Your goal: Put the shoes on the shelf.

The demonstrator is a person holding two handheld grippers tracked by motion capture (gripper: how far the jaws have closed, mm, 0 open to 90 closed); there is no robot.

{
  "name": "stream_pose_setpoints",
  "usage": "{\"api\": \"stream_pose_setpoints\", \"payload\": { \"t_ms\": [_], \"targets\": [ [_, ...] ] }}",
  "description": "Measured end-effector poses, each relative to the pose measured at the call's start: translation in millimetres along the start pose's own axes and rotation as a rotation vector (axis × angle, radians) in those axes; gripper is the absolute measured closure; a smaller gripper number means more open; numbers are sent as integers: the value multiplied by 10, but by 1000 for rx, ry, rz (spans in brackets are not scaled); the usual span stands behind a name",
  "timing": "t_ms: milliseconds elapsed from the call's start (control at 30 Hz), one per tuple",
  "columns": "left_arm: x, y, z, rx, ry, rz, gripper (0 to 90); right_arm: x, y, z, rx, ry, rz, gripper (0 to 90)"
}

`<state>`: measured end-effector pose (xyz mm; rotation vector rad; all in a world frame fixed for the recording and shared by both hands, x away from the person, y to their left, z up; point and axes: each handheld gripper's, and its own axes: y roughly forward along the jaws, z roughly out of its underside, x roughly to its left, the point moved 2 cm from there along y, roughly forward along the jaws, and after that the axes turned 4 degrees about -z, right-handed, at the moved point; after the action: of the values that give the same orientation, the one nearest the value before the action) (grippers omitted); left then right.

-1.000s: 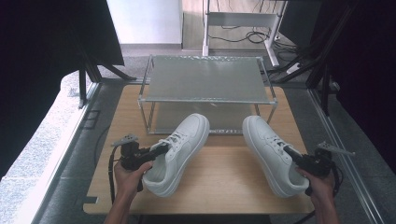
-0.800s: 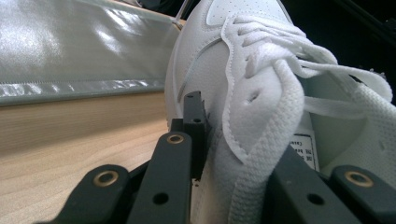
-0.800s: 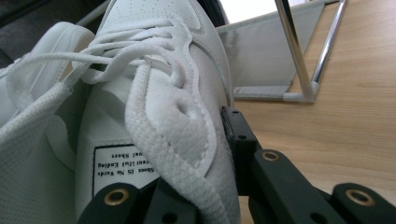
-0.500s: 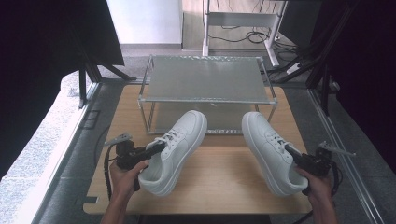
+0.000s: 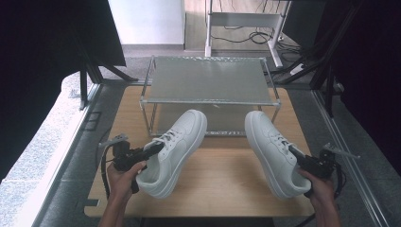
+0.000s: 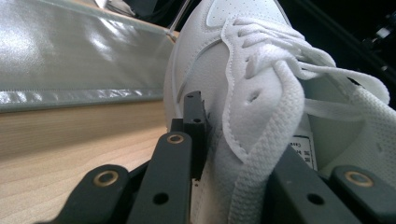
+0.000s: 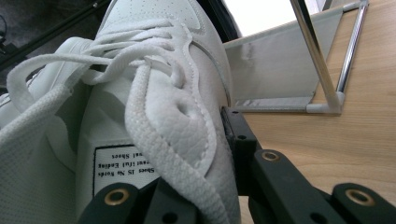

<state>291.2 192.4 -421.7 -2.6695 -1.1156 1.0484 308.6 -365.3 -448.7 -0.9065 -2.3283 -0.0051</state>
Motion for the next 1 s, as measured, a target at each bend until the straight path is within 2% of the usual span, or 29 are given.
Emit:
{"api": "stream_pose_setpoints", "payload": {
  "t_ms": [267, 433, 633, 1000],
  "targets": [
    [-8, -87, -88, -50, -16, 10, 820, 60, 15, -54, -25, -2, -12, 845],
    [-35, -142, -200, -87, -14, 4, 820, 100, 44, -99, -56, 16, -28, 846],
    [-69, -148, -341, -121, -19, 27, 820, 193, 56, -228, -66, -18, -30, 846],
    [-133, -92, -603, -134, 3, 31, 820, 297, 73, -498, -101, -43, -33, 846]
  ]
}}
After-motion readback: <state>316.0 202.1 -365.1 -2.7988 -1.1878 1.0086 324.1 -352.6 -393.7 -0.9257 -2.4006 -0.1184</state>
